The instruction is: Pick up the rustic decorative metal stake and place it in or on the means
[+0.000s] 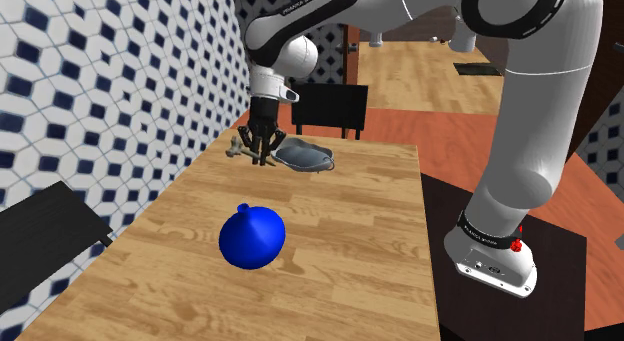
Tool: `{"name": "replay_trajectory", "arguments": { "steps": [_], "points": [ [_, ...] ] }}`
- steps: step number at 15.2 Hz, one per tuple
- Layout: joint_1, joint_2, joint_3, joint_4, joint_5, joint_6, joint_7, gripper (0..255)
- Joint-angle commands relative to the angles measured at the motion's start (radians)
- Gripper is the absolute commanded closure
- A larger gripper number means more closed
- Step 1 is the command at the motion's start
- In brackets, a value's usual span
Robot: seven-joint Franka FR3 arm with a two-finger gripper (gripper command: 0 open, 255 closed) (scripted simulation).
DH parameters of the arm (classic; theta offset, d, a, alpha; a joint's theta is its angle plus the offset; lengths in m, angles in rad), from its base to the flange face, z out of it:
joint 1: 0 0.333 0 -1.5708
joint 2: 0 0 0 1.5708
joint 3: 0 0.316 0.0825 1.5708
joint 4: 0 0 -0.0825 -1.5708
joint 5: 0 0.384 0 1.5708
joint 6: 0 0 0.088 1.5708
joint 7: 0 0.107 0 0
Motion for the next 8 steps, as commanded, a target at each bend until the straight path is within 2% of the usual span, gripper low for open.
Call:
{"name": "replay_trajectory", "arguments": {
  "steps": [1,3,8],
  "points": [
    [0.000,-0.008,0.000,0.016,-0.003,-0.021,0.013,255],
    [-0.001,-0.014,0.000,0.026,-0.004,-0.035,0.021,255],
    [-0.068,0.012,-0.048,0.072,-0.027,-0.111,-0.058,255]
  ]
}}
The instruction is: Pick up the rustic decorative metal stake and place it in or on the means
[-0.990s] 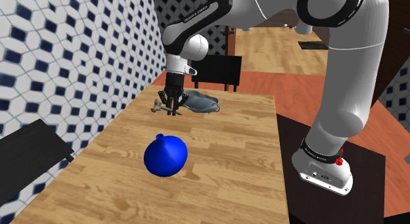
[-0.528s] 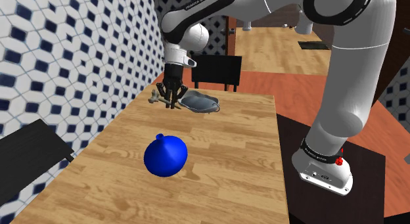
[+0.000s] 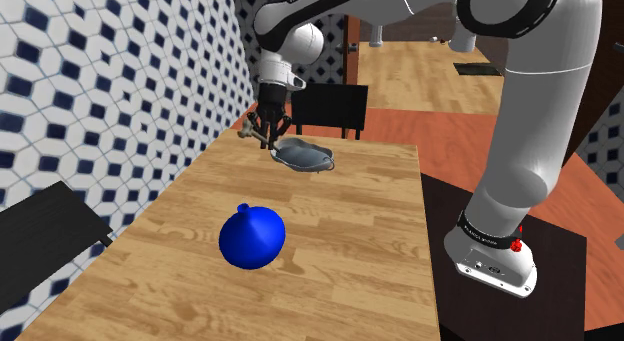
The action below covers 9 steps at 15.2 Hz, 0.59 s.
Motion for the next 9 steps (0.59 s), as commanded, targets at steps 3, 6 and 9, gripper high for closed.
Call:
{"name": "replay_trajectory", "arguments": {
  "steps": [3,6,9],
  "points": [
    [-0.051,0.035,-0.037,0.058,-0.023,-0.064,-0.057,255],
    [-0.088,0.070,-0.063,0.112,-0.040,-0.112,-0.098,255],
    [-0.124,0.114,-0.087,0.179,-0.058,-0.163,-0.136,255]
  ]
}}
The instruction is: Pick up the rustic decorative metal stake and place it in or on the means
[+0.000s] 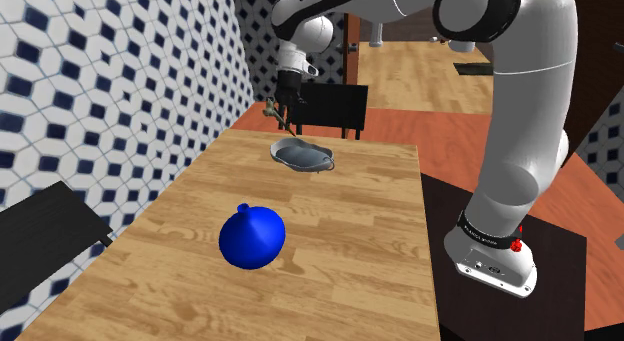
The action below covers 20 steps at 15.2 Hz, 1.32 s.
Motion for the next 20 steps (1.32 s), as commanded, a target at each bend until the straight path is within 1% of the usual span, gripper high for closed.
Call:
{"name": "replay_trajectory", "arguments": {
  "steps": [1,5,8,20],
  "points": [
    [-0.028,0.027,-0.018,0.050,-0.013,-0.043,-0.027,255],
    [-0.076,0.104,-0.046,0.169,-0.036,-0.117,-0.071,255],
    [-0.114,0.182,-0.065,0.293,-0.053,-0.185,-0.101,255],
    [-0.107,0.220,-0.068,0.193,-0.053,-0.060,-0.158,255]
  ]
}}
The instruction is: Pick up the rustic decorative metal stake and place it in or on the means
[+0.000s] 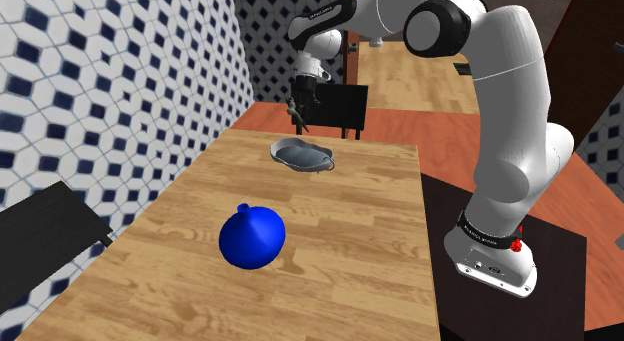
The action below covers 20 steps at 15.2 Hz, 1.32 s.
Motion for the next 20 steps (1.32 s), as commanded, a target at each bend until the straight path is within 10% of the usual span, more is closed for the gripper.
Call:
{"name": "replay_trajectory", "arguments": {
  "steps": [1,8,9,20],
  "points": [
    [0.001,0.003,0.000,-0.010,0.000,0.012,-0.005,255],
    [0.001,0.003,0.000,-0.010,0.000,0.012,-0.005,255],
    [0.001,0.003,0.000,-0.010,0.000,0.012,-0.005,0],
    [-0.028,0.037,-0.008,0.151,-0.012,-0.119,0.017,0]
  ]
}}
